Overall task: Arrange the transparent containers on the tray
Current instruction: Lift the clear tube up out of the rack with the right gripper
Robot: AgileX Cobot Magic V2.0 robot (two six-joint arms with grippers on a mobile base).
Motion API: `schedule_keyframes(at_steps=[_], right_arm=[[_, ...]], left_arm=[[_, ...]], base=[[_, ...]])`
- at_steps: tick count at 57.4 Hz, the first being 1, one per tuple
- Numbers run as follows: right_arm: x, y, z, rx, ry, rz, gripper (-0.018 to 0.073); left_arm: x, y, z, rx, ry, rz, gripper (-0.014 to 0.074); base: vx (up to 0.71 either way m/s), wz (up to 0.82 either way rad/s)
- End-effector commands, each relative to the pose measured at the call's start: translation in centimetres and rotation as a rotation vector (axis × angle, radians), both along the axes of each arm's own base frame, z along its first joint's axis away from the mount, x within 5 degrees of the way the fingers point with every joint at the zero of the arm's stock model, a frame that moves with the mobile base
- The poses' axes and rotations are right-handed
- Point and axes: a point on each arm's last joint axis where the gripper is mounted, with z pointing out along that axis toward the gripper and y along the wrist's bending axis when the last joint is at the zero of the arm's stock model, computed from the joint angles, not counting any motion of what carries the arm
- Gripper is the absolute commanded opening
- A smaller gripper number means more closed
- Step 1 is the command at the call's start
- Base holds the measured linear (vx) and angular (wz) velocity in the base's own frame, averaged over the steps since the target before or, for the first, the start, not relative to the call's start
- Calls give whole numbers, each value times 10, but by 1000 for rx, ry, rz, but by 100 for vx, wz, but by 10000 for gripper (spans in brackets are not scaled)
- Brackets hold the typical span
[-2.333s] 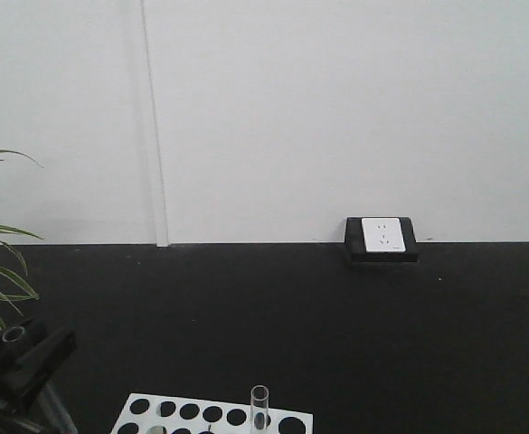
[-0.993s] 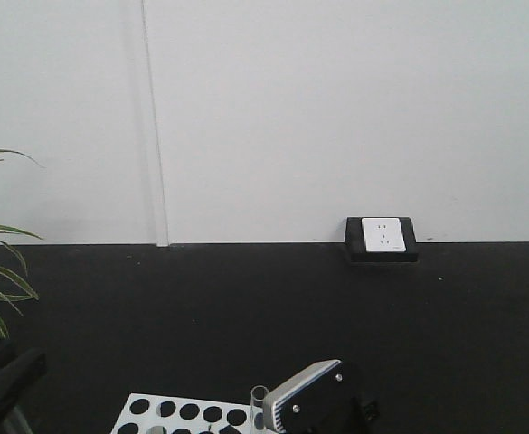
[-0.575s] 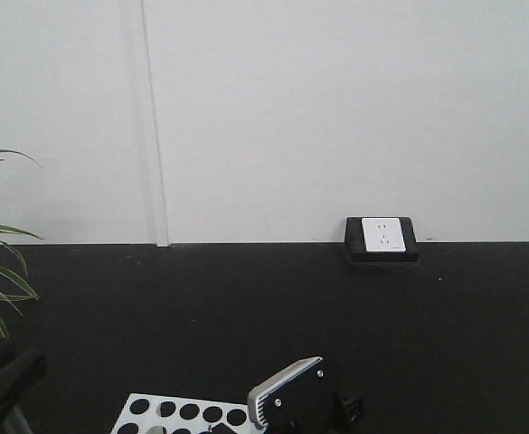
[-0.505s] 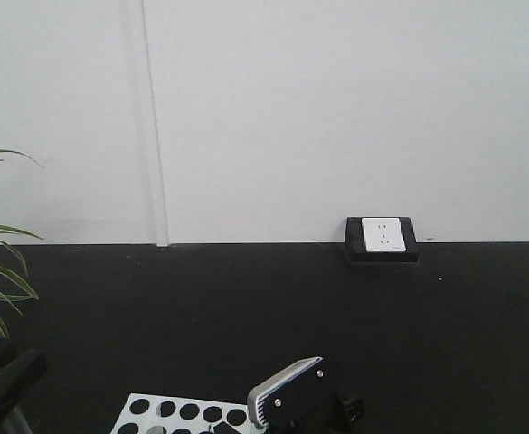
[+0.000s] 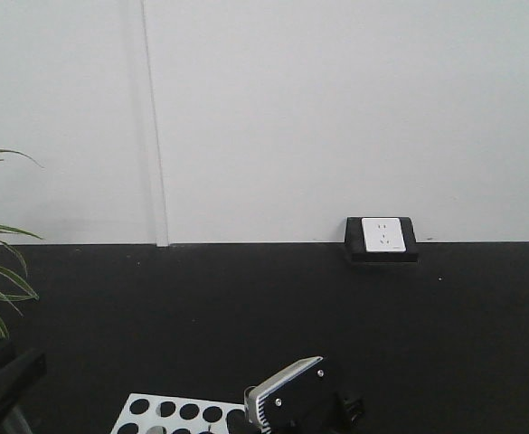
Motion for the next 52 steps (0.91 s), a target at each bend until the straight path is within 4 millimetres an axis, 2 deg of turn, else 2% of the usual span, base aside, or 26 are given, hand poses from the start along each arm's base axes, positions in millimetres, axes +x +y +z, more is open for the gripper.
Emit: schedule_keyframes(at_steps=[1, 11, 30, 52], right_arm=[[4, 3, 28, 94, -127, 0, 104], [4, 3, 30, 106, -143, -2, 78], [5, 3, 37, 158, -208, -11, 78], [5, 3, 37, 152, -202, -10, 80]], left_arm=[[0, -1, 18, -42, -105, -6, 76], [0, -1, 18, -42, -105, -6, 76], [0, -1, 18, -42, -105, -6, 76], [0, -1, 18, -42, -105, -6, 76]], base=[[0, 0], [0, 0], [0, 0], [0, 0]])
